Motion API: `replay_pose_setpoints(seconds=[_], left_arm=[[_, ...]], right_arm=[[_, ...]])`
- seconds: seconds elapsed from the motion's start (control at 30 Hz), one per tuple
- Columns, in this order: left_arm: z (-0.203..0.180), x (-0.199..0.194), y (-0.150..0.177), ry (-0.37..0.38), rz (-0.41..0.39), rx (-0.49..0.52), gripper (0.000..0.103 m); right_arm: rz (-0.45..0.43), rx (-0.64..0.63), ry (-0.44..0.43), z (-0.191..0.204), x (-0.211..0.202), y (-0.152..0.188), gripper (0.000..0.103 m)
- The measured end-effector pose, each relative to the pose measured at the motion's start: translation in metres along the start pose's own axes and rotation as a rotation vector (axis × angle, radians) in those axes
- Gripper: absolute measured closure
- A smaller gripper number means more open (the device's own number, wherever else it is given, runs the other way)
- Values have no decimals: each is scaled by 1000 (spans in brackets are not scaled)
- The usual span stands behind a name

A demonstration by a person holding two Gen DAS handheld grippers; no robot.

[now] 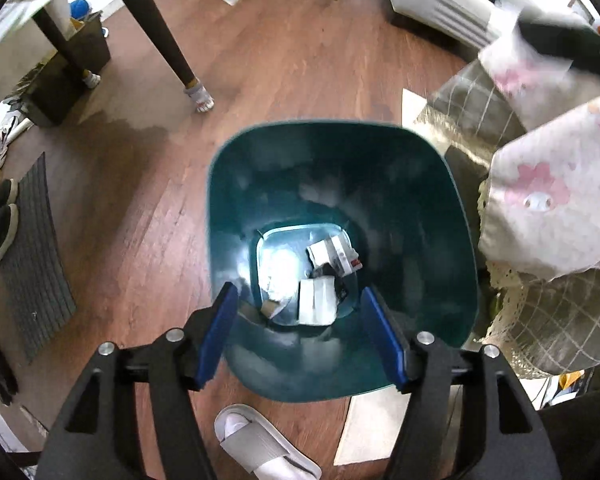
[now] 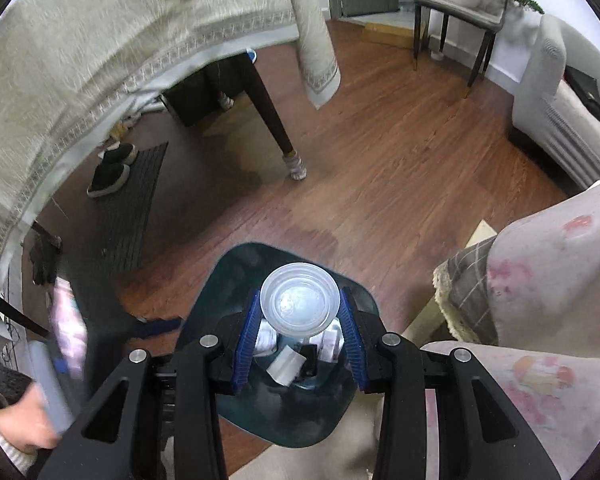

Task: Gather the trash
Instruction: 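Lower the right tool into the bin and open it, releasing the clear cup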

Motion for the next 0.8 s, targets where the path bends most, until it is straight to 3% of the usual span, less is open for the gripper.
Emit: replay_pose_setpoints(seconds=[0.4, 0.8], left_arm=[[17, -97, -17, -25, -246, -57, 52], [-6, -166, -37, -5, -422, -26, 71]], right_arm=[[103, -17, 34, 5, 53, 19, 63], [222, -49, 70, 8, 103, 52, 63]])
Point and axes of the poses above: each gripper's, at about its wrist camera, not at the fingertips, and x roughly the way its jaws point, z to its left, y to its underside, the point moved 1 cm from there along x, roughly the way its jaws point, and after that the axes turned 12 degrees about x, right-handed, at the moved point
